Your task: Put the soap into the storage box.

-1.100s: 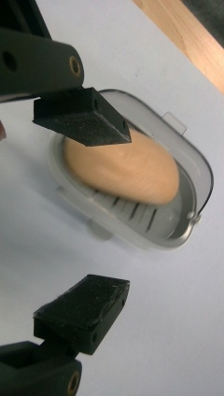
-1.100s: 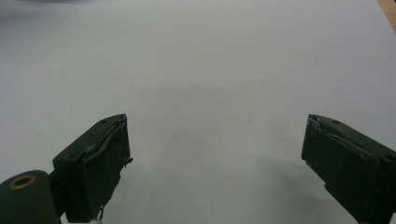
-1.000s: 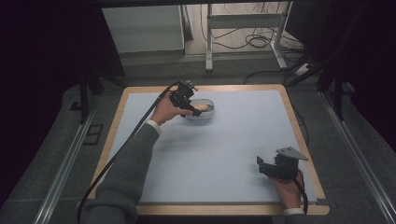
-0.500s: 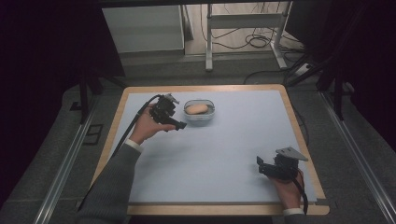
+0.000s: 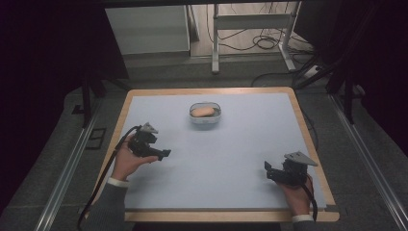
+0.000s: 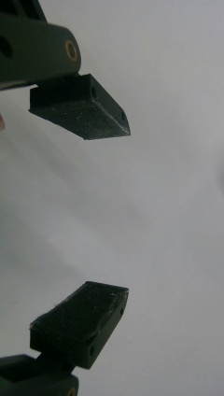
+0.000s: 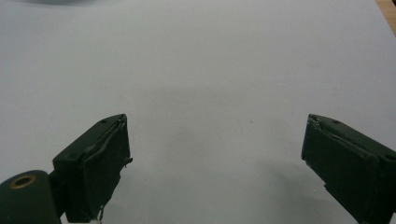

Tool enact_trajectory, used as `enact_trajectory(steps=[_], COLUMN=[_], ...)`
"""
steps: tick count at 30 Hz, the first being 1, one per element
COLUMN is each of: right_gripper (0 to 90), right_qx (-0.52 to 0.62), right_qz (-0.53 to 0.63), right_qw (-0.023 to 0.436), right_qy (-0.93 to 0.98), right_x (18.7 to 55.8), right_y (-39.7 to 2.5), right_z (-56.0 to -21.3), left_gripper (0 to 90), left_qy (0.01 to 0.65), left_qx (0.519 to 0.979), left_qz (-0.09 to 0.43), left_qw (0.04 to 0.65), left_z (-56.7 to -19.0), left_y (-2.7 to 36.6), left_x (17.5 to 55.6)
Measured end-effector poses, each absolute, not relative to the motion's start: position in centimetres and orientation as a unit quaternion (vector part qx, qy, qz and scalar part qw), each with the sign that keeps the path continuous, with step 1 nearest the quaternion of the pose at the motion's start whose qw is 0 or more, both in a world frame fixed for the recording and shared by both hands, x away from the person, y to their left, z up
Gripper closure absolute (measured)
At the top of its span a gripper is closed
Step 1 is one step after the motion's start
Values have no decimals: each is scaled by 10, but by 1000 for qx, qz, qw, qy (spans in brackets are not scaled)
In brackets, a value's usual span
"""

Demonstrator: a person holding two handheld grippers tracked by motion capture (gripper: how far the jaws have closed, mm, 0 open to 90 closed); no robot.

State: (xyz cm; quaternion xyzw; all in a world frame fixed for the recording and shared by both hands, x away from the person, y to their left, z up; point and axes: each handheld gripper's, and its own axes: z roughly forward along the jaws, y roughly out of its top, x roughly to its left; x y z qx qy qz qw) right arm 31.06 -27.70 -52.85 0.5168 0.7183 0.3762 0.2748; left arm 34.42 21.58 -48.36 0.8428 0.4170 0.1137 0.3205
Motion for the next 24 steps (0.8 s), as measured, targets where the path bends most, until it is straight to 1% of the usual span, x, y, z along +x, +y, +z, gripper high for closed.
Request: enact_trajectory(steps=[3,9,24], right_gripper=[80,80,80], right_qx=[516,515,515], right_qz=[375,376,389], right_qw=[275,276,266], right_qy=[719,719,716], right_x=[311,310,310], right_y=[-277,-277,-280], right_z=[-528,-528,-528], left_gripper=[195,193,197], left_qy=[432,442,439], left_qx=[834,826,826], left_qz=[118,116,111], left_qw=[322,329,336], left_z=[-494,-507,-508], left_y=[227,236,237], left_x=[328,315,313])
